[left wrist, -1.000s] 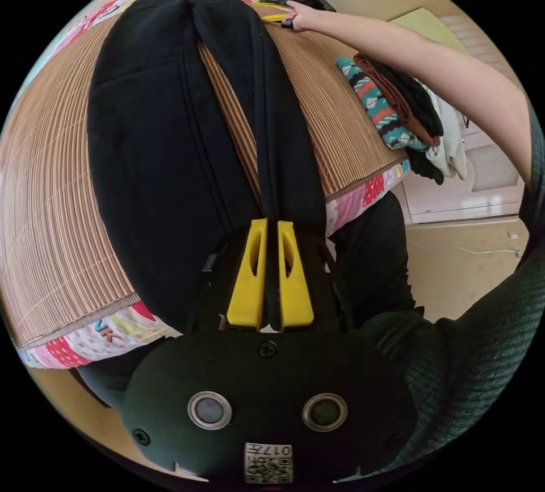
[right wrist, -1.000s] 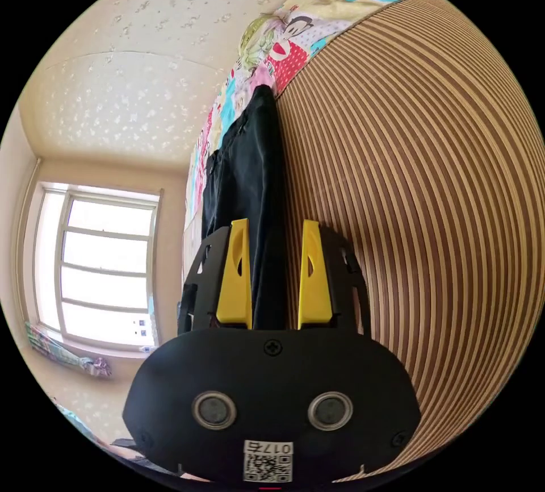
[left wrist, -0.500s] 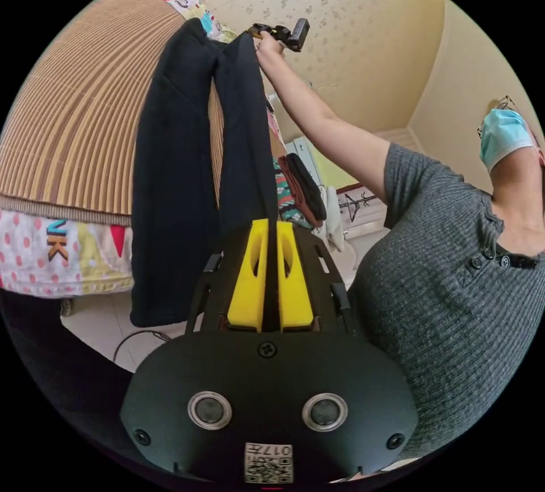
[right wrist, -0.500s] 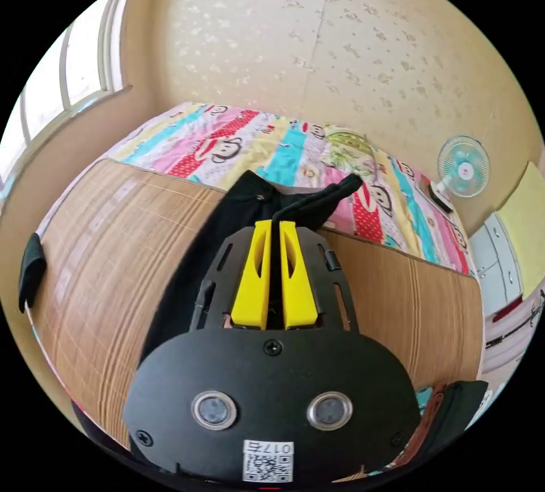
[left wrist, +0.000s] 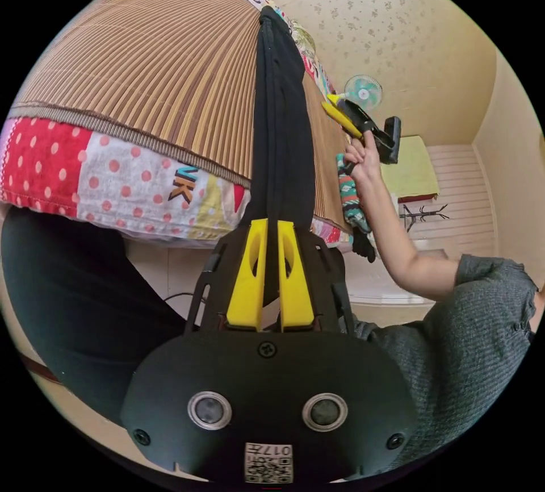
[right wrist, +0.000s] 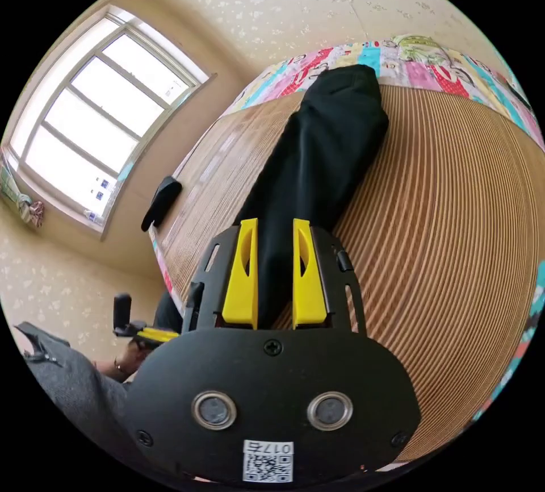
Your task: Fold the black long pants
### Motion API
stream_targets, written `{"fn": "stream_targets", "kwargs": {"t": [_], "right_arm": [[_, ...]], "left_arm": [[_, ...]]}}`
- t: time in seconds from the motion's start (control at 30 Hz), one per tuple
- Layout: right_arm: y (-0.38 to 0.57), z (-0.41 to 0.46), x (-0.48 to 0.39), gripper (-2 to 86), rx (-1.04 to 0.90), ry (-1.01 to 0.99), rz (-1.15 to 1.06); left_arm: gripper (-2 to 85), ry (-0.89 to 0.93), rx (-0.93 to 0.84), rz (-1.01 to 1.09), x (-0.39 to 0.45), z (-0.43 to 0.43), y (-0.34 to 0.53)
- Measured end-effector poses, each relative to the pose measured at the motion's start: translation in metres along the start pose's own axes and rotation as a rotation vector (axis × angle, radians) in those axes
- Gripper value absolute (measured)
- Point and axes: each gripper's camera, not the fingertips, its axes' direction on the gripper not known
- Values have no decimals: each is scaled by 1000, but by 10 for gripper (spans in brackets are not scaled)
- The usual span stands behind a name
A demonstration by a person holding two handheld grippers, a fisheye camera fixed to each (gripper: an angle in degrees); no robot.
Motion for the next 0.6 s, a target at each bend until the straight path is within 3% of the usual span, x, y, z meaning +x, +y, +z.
{"fn": "stream_targets", "kwargs": {"t": [0.23,0.43,0.53,0.6], "right_arm": [[190,-15,-14,111,-139,-170,149],[230,10,-26,31,-228,-198,192],[225,-26,-27,23,-163,-310,144],[225,-52,-32,21,-92,-345,93]], "left_arm": [[39,-82,-62,-13,4,-1,-2],[3,-110,-170,13,15,-5,-5],[-7,-27,-131,184,45,-35,-4],[-9,132,-59,258,51,-61,5]]}}
